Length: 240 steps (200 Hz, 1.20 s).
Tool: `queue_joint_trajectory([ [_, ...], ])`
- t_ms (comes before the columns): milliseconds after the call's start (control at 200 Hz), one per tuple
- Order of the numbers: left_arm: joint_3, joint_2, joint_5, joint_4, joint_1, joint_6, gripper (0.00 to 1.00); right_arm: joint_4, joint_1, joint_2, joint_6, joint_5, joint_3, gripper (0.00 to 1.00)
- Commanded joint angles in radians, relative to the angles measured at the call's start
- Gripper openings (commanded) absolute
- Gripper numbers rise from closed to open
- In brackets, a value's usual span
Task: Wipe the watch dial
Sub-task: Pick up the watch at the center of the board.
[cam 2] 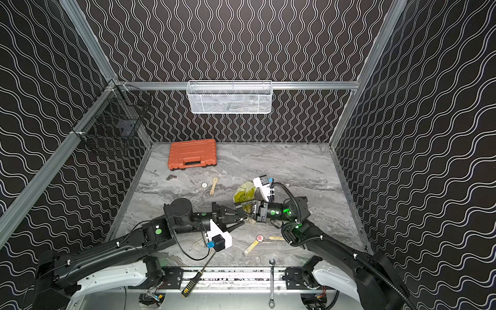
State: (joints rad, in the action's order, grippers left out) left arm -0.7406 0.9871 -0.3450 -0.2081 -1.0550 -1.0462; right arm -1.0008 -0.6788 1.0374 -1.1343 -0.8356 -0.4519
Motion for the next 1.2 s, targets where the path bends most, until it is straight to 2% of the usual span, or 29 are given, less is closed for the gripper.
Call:
queue_joint_trajectory([
  [0,-0.037,0.015,0.066,0.107,0.003,0.031,0.25,-0.054,-0.008,-0.015,0.005,-0.062,-0.003,0.00],
  [105,-0.080,0.028,0.014,0.166,0.003,0.071,0.23,0.014,-0.008,-0.033,0.061,-0.064,-0.014,0.04],
  [165,-0.101,0.029,-0.004,0.193,0.003,0.115,0.21,0.020,-0.008,-0.046,0.083,-0.063,-0.012,0.09],
  [285,-0.107,0.022,-0.044,0.164,0.003,0.224,0.19,0.041,-0.007,-0.063,0.149,-0.084,-0.019,0.16],
  [370,-0.095,0.012,-0.095,0.118,0.003,0.286,0.19,0.124,-0.005,-0.083,0.238,-0.085,-0.038,0.21],
  [530,-0.100,0.005,-0.141,0.076,0.003,0.428,0.13,0.278,-0.004,-0.150,0.437,-0.062,-0.067,0.30],
  [736,-0.145,0.033,-0.235,0.099,0.003,0.542,0.09,0.460,-0.004,-0.250,0.686,0.010,-0.112,0.30],
  [906,-0.146,0.039,-0.270,0.054,0.003,0.661,0.08,0.593,-0.005,-0.294,0.863,0.063,-0.153,0.45],
  [1046,-0.125,0.026,-0.295,-0.011,0.003,0.747,0.07,0.600,-0.005,-0.315,0.990,0.061,-0.148,0.49],
  [1196,-0.123,0.039,-0.334,-0.032,0.003,0.801,0.07,0.511,-0.005,-0.334,1.093,0.044,-0.107,0.49],
])
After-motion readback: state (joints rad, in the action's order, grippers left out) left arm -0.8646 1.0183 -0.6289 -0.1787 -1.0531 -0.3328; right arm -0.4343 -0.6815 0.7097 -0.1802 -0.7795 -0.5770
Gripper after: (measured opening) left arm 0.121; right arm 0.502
